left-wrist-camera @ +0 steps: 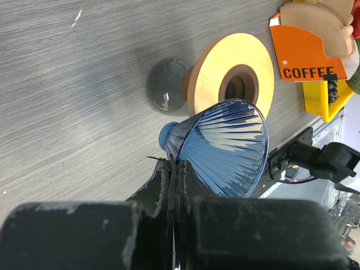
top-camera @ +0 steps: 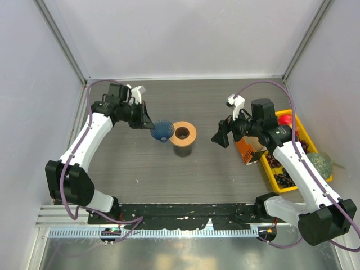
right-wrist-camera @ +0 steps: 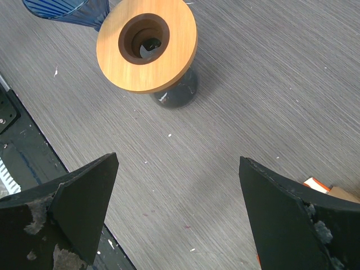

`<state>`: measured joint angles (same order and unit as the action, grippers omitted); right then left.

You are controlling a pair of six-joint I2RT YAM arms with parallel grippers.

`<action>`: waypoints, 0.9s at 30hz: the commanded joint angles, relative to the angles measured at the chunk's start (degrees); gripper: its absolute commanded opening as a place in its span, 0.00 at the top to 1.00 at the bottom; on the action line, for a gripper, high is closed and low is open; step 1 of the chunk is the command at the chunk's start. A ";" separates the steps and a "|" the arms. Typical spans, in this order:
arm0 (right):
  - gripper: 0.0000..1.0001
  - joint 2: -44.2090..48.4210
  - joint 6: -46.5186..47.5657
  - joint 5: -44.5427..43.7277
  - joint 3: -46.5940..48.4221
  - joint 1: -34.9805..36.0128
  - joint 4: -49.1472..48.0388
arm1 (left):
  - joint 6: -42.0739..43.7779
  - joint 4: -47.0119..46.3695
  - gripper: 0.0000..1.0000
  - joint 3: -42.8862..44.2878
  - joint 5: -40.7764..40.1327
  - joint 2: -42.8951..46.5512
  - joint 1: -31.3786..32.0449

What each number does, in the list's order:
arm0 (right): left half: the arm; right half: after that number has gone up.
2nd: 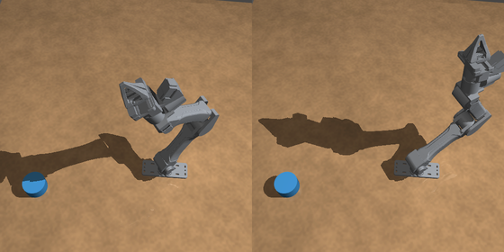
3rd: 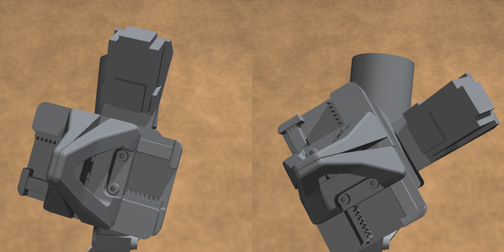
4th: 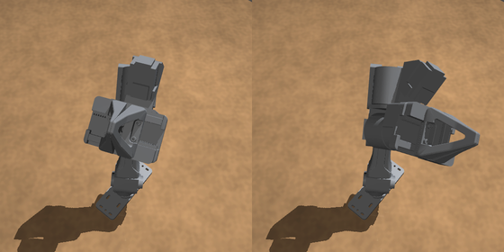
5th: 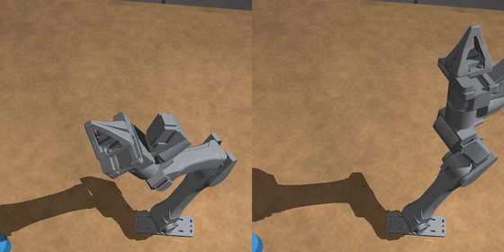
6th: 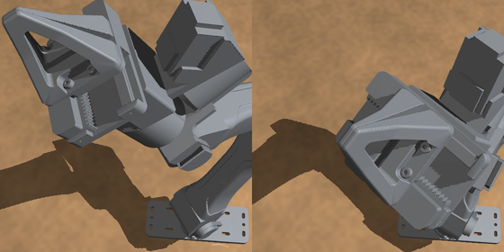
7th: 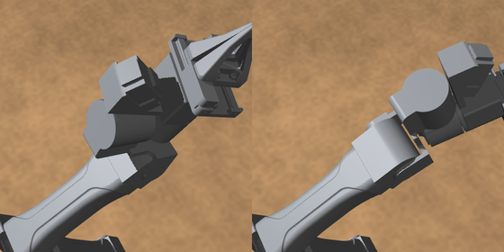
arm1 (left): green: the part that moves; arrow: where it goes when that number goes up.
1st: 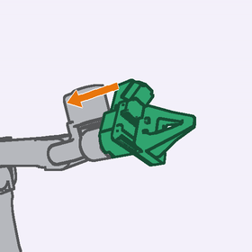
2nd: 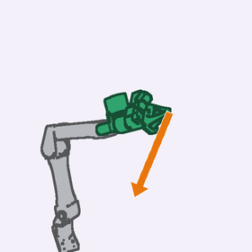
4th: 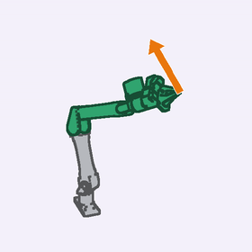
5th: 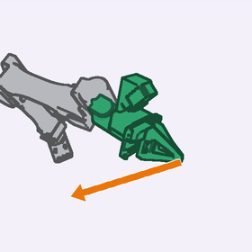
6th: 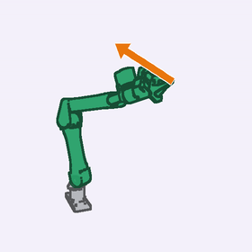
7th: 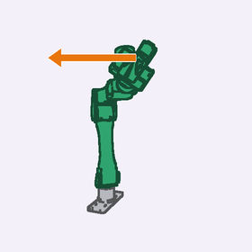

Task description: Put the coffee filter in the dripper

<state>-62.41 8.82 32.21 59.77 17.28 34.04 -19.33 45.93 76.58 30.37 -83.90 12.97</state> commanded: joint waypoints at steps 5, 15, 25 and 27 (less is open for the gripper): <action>0.05 0.80 0.58 -0.48 1.58 0.30 -1.26 | 0.08 -2.16 1.00 2.35 1.01 1.80 -0.22; 0.05 0.63 -0.73 -1.79 3.95 0.82 -3.54 | -0.18 -2.69 1.00 8.93 3.47 6.39 1.69; 0.05 -2.72 -2.05 -3.38 8.53 2.06 -3.63 | -1.32 -2.87 1.00 13.95 3.64 -1.79 8.12; 0.04 -2.37 -2.05 -3.38 7.82 2.15 -3.89 | -1.50 -2.87 1.00 14.39 3.82 -3.19 8.47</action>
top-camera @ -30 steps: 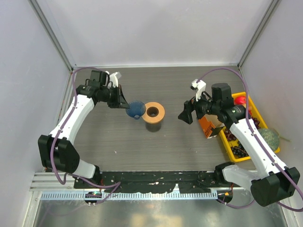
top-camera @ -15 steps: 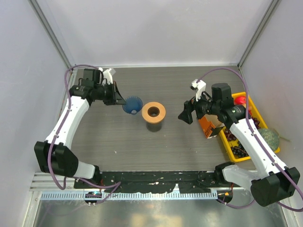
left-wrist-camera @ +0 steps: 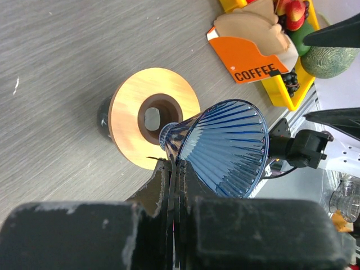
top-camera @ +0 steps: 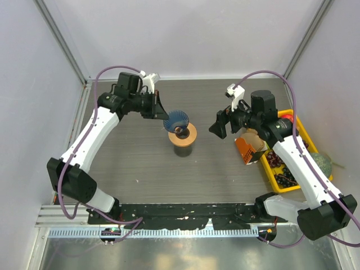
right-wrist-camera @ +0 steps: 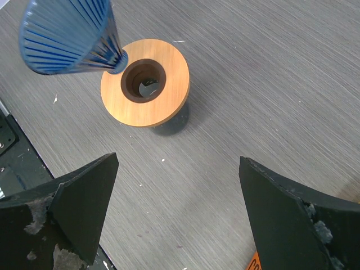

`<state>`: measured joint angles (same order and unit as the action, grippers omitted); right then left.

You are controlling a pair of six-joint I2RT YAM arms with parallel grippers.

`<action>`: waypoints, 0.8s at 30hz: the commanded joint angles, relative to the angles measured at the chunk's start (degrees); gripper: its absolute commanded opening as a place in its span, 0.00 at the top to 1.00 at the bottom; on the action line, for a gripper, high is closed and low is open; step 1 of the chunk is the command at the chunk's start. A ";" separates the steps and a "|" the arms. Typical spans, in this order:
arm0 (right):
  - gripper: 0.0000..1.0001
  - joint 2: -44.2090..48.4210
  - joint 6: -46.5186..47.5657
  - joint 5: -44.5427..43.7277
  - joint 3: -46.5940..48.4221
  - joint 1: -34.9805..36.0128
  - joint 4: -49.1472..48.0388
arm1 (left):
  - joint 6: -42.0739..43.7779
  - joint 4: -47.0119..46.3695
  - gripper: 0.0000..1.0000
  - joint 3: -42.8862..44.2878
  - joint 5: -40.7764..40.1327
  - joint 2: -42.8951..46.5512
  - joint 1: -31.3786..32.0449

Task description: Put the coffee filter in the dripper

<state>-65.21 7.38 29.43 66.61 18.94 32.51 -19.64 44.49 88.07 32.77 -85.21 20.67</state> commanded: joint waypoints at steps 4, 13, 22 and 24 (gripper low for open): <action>0.04 0.52 -0.78 -0.16 -0.07 0.49 -2.89 | -1.63 -1.51 1.00 3.51 2.20 -4.34 1.31; 0.05 0.52 -0.52 0.01 -0.60 0.57 -2.98 | -2.07 -1.77 1.00 4.56 2.47 -6.98 2.18; 0.05 0.52 -0.52 0.19 -0.60 0.57 -2.89 | -1.54 -1.16 1.00 5.18 1.50 -9.27 2.71; 0.05 0.61 -0.43 0.28 -0.52 0.49 -2.81 | -1.54 -1.07 1.00 5.18 1.50 -9.54 2.71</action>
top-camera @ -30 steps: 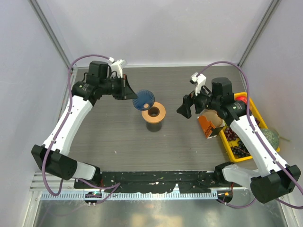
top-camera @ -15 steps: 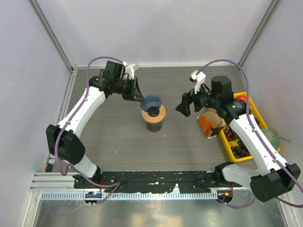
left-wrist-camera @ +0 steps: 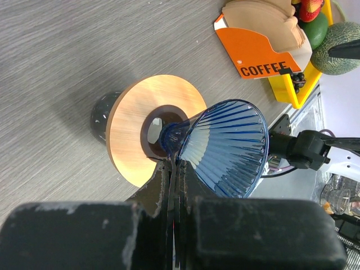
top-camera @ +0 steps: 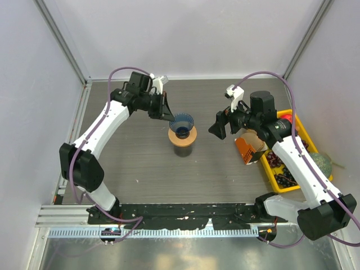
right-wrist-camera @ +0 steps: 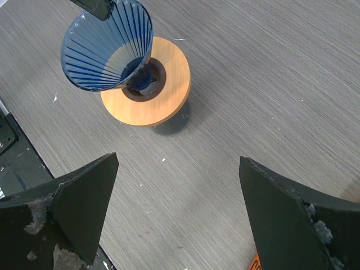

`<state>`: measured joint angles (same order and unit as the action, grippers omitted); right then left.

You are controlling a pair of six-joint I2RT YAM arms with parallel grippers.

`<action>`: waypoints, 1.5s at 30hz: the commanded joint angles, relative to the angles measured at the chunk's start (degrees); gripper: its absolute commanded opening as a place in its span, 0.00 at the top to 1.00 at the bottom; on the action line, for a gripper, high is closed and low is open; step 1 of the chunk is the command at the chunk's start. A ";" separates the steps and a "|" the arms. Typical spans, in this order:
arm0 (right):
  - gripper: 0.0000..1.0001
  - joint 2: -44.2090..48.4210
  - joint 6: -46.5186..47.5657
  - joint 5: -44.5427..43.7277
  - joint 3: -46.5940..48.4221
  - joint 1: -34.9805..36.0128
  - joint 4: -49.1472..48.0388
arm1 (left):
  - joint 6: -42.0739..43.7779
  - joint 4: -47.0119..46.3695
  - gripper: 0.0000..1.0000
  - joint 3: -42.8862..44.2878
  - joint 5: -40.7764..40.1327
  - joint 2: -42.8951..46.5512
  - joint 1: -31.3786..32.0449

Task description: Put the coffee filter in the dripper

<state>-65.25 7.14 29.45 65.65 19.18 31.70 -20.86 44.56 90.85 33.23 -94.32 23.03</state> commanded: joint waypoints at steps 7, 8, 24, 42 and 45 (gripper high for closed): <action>0.05 0.39 -0.11 0.25 0.36 0.42 -1.91 | -0.32 -1.49 0.92 1.70 1.13 -1.04 0.44; 0.05 0.30 -0.11 0.25 0.27 0.33 -2.00 | -0.32 -1.49 0.89 1.61 1.22 -1.12 0.44; 0.03 -1.37 -1.94 1.13 1.94 0.59 -2.17 | -0.23 -2.63 0.61 -0.41 3.06 3.52 -0.70; 0.37 -13.14 -12.06 1.40 6.60 5.78 -8.50 | -1.38 -8.52 0.65 -8.14 5.79 6.70 -2.11; 0.40 -14.29 -12.58 2.01 7.30 5.87 -8.41 | -1.64 -9.22 0.65 -8.76 5.79 6.17 -2.11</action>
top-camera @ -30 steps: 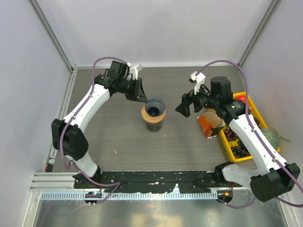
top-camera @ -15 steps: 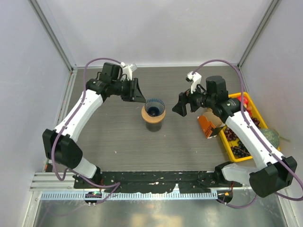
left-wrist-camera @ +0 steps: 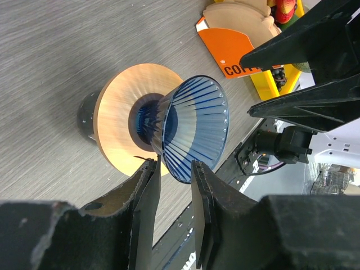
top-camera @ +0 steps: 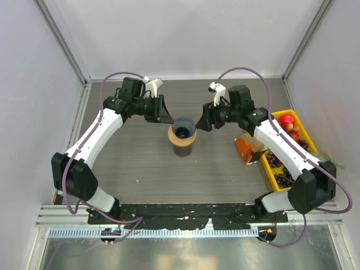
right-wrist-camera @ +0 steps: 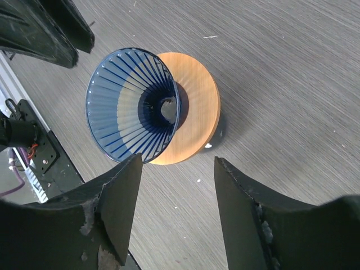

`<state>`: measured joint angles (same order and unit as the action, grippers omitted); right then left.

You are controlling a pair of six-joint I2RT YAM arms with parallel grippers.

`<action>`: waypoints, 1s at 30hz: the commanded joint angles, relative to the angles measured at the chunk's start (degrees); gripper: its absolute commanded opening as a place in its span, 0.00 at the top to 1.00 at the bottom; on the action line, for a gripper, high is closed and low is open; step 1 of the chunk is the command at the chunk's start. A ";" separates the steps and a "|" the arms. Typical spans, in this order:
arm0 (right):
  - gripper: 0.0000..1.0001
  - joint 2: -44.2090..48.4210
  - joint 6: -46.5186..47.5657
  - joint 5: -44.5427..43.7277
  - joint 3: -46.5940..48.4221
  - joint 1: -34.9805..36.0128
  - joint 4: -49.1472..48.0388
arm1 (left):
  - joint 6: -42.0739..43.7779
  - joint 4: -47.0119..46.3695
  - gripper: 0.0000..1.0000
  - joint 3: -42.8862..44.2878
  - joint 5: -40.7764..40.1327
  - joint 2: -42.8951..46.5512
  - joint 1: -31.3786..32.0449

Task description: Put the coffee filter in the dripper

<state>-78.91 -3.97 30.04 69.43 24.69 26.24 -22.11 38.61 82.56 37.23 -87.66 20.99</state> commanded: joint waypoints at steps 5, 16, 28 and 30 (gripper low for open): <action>0.42 -2.29 -2.01 2.39 4.31 0.63 -2.95 | -0.74 -4.07 0.67 -0.92 2.14 -1.81 0.01; 0.51 -5.55 -2.80 3.79 6.51 1.33 -2.60 | -2.15 -5.12 0.74 0.75 3.02 -4.89 0.36; 0.67 -8.80 -3.59 5.02 9.67 1.94 -1.98 | -3.03 -5.04 0.85 1.63 3.02 -6.74 0.36; 0.67 -9.15 -3.42 5.11 9.93 2.20 -1.72 | -3.12 -4.77 0.85 1.98 3.11 -7.00 0.36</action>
<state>-87.42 -6.81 33.80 76.34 26.00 25.36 -24.67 35.40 82.06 38.87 -94.11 21.15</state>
